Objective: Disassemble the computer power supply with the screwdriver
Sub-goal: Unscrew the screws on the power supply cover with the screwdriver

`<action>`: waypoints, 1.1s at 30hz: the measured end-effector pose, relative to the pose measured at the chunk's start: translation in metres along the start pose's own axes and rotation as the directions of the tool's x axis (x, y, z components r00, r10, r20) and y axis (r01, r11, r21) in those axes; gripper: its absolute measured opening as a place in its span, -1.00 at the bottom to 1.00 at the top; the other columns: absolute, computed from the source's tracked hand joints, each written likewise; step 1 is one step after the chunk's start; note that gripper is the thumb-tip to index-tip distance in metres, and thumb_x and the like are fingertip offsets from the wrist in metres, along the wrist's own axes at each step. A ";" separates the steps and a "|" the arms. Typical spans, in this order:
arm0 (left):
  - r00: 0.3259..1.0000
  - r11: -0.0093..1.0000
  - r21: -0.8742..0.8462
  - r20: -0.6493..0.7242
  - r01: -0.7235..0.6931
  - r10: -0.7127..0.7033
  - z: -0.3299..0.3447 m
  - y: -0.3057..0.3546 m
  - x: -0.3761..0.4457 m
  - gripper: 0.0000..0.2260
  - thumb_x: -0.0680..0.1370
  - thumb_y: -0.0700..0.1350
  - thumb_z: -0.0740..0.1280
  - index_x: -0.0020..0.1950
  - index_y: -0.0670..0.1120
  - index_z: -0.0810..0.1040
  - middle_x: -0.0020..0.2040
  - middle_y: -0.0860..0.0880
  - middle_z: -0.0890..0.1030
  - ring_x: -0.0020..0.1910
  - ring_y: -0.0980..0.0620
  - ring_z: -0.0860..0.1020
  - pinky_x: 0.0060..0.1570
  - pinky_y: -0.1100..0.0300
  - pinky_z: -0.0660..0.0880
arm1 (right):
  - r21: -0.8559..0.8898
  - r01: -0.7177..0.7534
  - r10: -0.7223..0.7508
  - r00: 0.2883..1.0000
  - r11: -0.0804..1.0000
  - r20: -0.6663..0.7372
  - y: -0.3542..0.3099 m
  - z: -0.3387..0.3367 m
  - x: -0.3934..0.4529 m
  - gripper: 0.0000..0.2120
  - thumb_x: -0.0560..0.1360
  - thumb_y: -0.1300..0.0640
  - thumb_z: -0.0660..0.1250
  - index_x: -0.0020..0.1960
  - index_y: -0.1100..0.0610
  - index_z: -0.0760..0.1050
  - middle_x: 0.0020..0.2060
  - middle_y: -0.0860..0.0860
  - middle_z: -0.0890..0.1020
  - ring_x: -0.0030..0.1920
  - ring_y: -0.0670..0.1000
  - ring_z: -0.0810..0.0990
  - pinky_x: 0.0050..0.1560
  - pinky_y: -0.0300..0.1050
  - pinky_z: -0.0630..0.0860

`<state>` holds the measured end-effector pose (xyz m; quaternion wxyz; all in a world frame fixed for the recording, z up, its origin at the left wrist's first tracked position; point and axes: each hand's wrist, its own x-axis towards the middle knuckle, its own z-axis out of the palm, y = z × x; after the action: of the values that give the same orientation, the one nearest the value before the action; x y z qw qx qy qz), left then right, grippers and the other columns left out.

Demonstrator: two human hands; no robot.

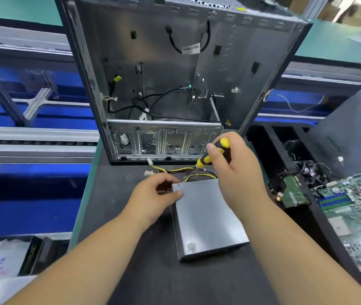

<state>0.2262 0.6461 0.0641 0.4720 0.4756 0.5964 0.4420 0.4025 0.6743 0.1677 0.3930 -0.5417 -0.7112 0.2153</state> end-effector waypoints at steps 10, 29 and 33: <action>0.993 0.988 -0.142 -0.093 0.064 -0.078 0.012 0.002 -0.005 -0.78 0.41 -0.22 0.54 -0.12 0.12 0.69 -0.08 -0.04 0.69 -0.04 -0.09 0.65 -0.02 0.16 0.59 | 0.064 0.095 -0.097 0.994 0.993 0.039 0.003 0.003 0.007 -0.83 0.60 -0.11 0.18 -0.07 -0.03 0.37 -0.24 -0.09 0.53 -0.17 0.00 0.58 -0.22 0.07 0.54; 0.987 0.996 -0.074 -0.143 0.057 -0.067 0.016 0.004 -0.006 -0.72 0.44 -0.14 0.52 -0.16 0.29 0.63 -0.08 0.01 0.63 -0.08 0.05 0.60 -0.07 0.29 0.46 | 0.059 0.128 -0.132 0.988 0.990 0.075 0.004 0.004 0.014 -0.84 0.61 -0.07 0.20 -0.08 -0.02 0.39 -0.26 -0.12 0.52 -0.21 -0.10 0.52 -0.33 -0.36 0.38; 0.986 0.995 -0.075 -0.147 0.062 -0.073 0.016 0.006 -0.007 -0.73 0.44 -0.16 0.52 -0.19 0.25 0.64 -0.04 -0.06 0.64 -0.09 0.07 0.60 -0.11 0.35 0.49 | 0.021 0.130 -0.132 0.985 0.991 0.107 0.002 0.004 0.013 -0.83 0.62 -0.08 0.19 -0.07 -0.01 0.38 -0.27 -0.10 0.54 -0.19 -0.09 0.51 -0.31 -0.22 0.41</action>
<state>0.2435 0.6410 0.0685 0.4570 0.4038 0.6301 0.4808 0.3988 0.6878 0.1682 0.3708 -0.4784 -0.7641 0.2231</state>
